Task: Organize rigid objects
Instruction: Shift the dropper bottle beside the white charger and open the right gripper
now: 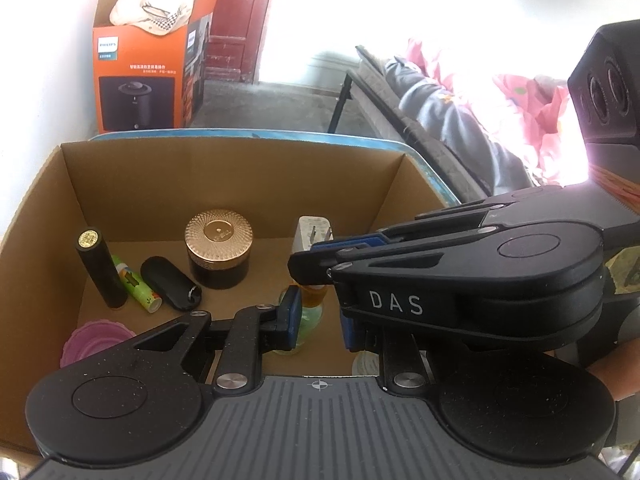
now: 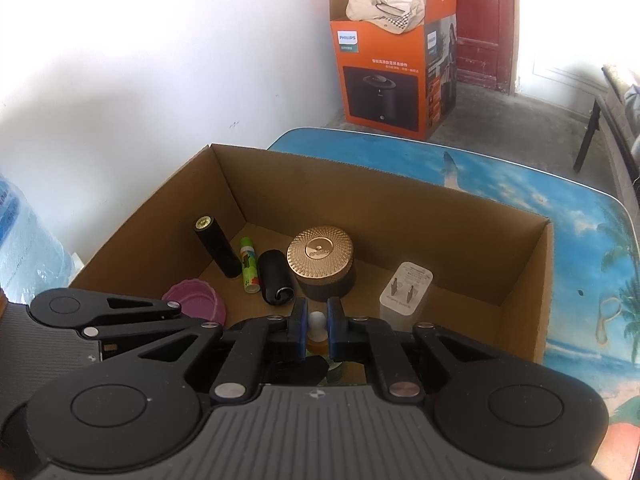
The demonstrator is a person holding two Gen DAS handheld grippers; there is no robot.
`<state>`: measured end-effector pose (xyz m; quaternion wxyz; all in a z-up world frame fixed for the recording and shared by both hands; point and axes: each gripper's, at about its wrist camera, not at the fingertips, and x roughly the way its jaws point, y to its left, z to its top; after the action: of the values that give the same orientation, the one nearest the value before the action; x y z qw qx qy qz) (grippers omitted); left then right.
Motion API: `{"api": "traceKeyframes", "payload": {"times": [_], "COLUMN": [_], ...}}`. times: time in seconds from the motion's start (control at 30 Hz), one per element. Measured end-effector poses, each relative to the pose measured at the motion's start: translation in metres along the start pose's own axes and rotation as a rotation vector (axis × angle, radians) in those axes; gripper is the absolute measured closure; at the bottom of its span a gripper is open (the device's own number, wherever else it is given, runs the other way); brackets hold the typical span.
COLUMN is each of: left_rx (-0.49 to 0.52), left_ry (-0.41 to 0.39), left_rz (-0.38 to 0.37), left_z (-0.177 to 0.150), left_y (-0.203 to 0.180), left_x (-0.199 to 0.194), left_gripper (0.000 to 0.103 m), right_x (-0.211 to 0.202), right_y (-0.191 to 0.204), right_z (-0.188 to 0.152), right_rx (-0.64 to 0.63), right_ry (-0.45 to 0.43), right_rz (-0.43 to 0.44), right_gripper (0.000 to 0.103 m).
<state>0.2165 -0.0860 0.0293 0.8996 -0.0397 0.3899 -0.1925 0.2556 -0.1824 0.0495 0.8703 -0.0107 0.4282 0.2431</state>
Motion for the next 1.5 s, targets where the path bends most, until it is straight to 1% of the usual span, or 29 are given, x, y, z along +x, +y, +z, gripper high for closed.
{"api": "traceKeyframes", "payload": {"times": [0.27,0.53,0.8,0.9,0.97,1.0,1.07,1.1,1.17,1.2,1.23,1.27,1.3,1.33,1.37,1.4,1.43,1.47,1.5], "left_rx": [0.063,0.09,0.104,0.106,0.107,0.107,0.103,0.102,0.102,0.102,0.102,0.101,0.099,0.096,0.092,0.091,0.095,0.102,0.108], "left_ry": [0.001,0.01,0.005,0.002,0.0,0.001,-0.005,-0.01,-0.022,-0.028,-0.034,-0.039,-0.046,-0.055,-0.067,-0.082,-0.099,-0.119,-0.137], "left_rz": [0.037,0.053,0.074,0.085,0.093,0.096,0.096,0.101,0.107,0.109,0.113,0.115,0.113,0.108,0.103,0.099,0.099,0.105,0.115], "left_z": [-0.005,-0.008,-0.012,-0.012,-0.012,-0.012,-0.013,-0.014,-0.015,-0.015,-0.016,-0.017,-0.018,-0.019,-0.021,-0.023,-0.025,-0.028,-0.03], "left_y": [-0.011,-0.015,-0.018,-0.018,-0.018,-0.018,-0.018,-0.018,-0.018,-0.019,-0.02,-0.019,-0.018,-0.016,-0.016,-0.015,-0.014,-0.015,-0.015], "left_x": [0.004,0.007,0.007,0.007,0.007,0.007,0.006,0.005,0.001,-0.001,-0.003,-0.007,-0.012,-0.018,-0.025,-0.034,-0.042,-0.052,-0.061], "left_gripper": [0.083,0.081,0.077,0.074,0.069,0.066,0.059,0.057,0.048,0.045,0.041,0.039,0.033,0.027,0.02,0.016,0.01,0.004,0.002], "right_x": [-0.008,-0.01,-0.01,-0.009,-0.01,-0.011,-0.015,-0.019,-0.03,-0.037,-0.046,-0.055,-0.066,-0.077,-0.088,-0.098,-0.108,-0.116,-0.123], "right_y": [-0.002,-0.006,-0.011,-0.013,-0.015,-0.016,-0.019,-0.02,-0.021,-0.022,-0.022,-0.022,-0.022,-0.022,-0.02,-0.019,-0.016,-0.014,-0.01], "right_z": [-0.006,-0.011,-0.011,-0.011,-0.012,-0.012,-0.014,-0.015,-0.019,-0.022,-0.025,-0.029,-0.035,-0.041,-0.049,-0.056,-0.065,-0.073,-0.082], "right_rx": [-0.009,0.014,0.063,0.085,0.107,0.119,0.141,0.15,0.17,0.183,0.194,0.207,0.225,0.24,0.256,0.273,0.287,0.302,0.316], "right_ry": [0.008,0.007,0.011,0.011,0.009,0.004,-0.015,-0.029,-0.062,-0.082,-0.104,-0.133,-0.168,-0.204,-0.242,-0.277,-0.31,-0.34,-0.365], "right_rz": [-0.012,0.004,0.034,0.046,0.057,0.061,0.068,0.072,0.077,0.078,0.081,0.084,0.083,0.079,0.072,0.056,0.038,0.016,-0.007], "right_gripper": [0.092,0.092,0.09,0.089,0.087,0.082,0.076,0.074,0.073,0.071,0.068,0.061,0.051,0.045,0.035,0.026,0.021,0.008,0.0]}}
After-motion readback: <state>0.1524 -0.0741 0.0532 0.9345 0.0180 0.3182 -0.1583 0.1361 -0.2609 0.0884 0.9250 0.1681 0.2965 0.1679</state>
